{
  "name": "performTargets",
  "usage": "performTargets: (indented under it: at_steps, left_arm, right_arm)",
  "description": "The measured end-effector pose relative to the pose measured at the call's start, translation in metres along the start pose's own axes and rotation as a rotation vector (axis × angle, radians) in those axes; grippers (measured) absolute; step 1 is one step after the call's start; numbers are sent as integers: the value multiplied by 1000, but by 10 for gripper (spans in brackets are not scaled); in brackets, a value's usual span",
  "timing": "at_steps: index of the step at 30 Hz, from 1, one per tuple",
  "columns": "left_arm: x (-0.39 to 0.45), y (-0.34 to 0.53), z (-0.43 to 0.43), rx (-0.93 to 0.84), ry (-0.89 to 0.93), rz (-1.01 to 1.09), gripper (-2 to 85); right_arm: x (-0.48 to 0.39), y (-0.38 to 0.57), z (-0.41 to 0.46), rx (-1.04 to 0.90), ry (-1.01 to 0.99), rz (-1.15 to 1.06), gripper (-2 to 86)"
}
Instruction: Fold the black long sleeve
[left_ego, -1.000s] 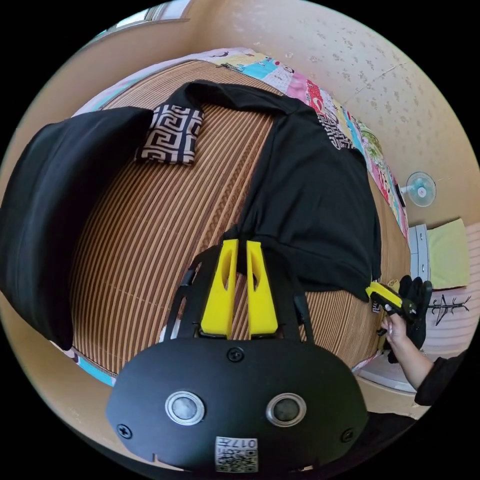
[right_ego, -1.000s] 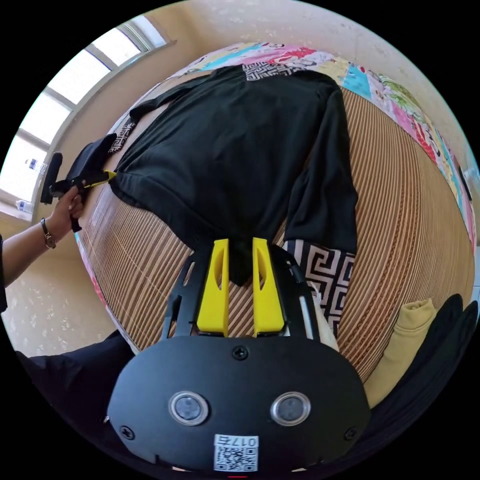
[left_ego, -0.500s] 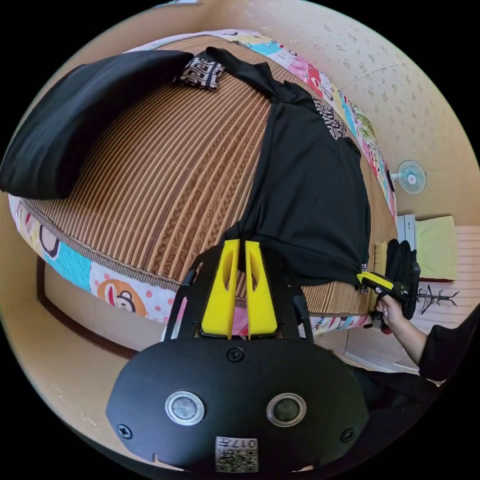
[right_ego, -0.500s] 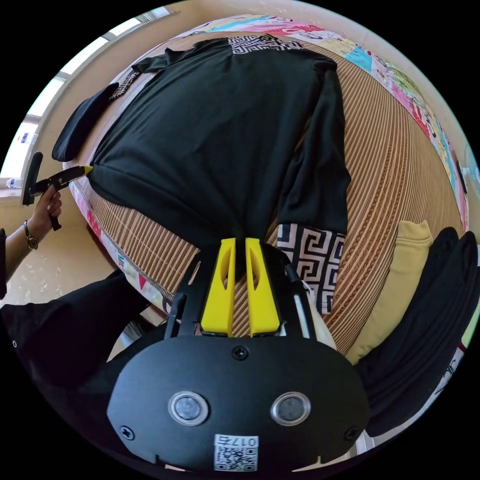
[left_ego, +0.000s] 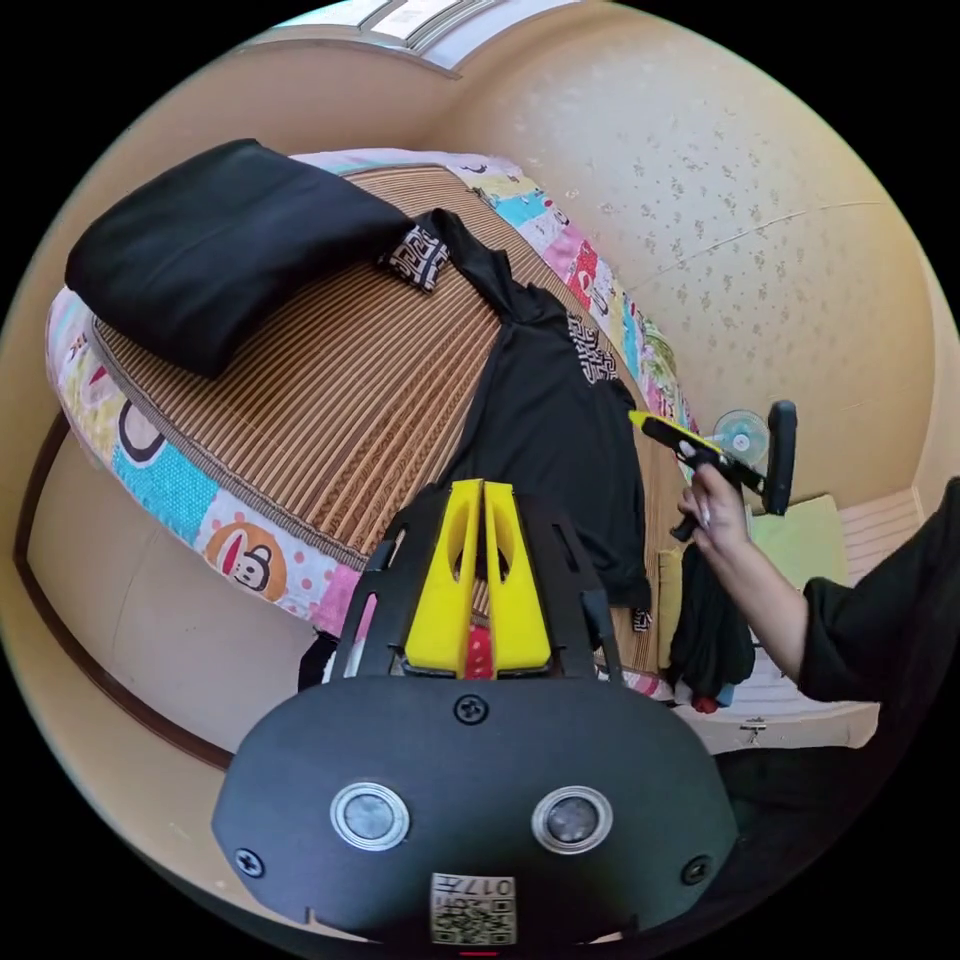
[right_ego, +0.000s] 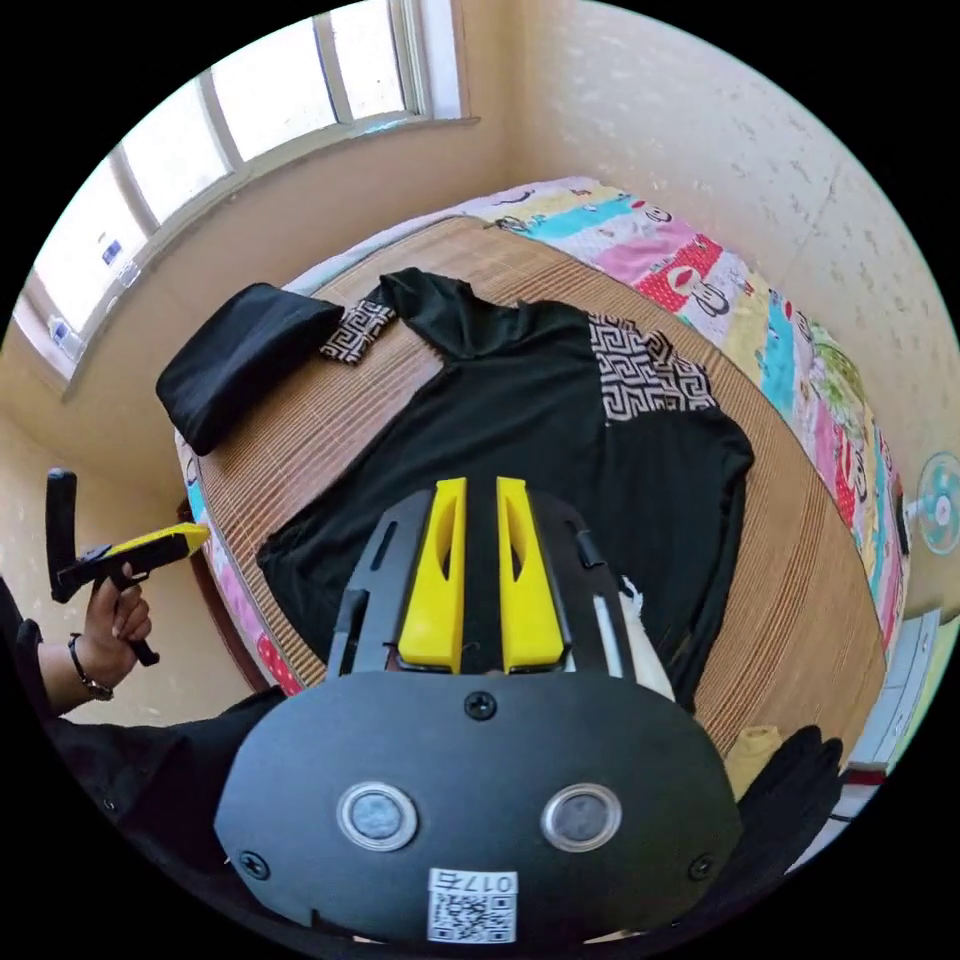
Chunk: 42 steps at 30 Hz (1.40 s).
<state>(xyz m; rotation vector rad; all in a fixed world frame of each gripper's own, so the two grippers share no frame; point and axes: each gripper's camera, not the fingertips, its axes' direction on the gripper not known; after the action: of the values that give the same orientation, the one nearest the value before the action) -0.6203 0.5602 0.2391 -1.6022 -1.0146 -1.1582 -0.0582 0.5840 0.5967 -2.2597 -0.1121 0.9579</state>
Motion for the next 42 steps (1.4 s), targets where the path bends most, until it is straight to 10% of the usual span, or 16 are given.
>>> performTargets:
  at_steps: [12, 19, 30, 35, 39, 42]
  left_arm:
    - [-109, 15, -53, 59, -51, -185, -8]
    - [-141, 7, -64, 79, -32, -233, -10]
    - [-108, -31, -13, -60, 76, -44, -10]
    - [-70, -40, 21, -122, 150, 31, -8]
    - [-44, -41, 41, -138, 146, 98, 5]
    - [-31, -43, 55, -133, 130, 104, 44]
  right_arm:
    - [-131, -150, 155, -244, -71, -755, 68]
    - [-79, -193, 45, -16, -323, -276, 24]
    - [165, -228, -102, 821, -1395, 356, 20]
    - [293, -97, -123, 836, -890, 617, 19]
    - [368, 0, -75, 430, -278, 810, 20]
    - [398, 51, -17, 250, -360, 939, 21]
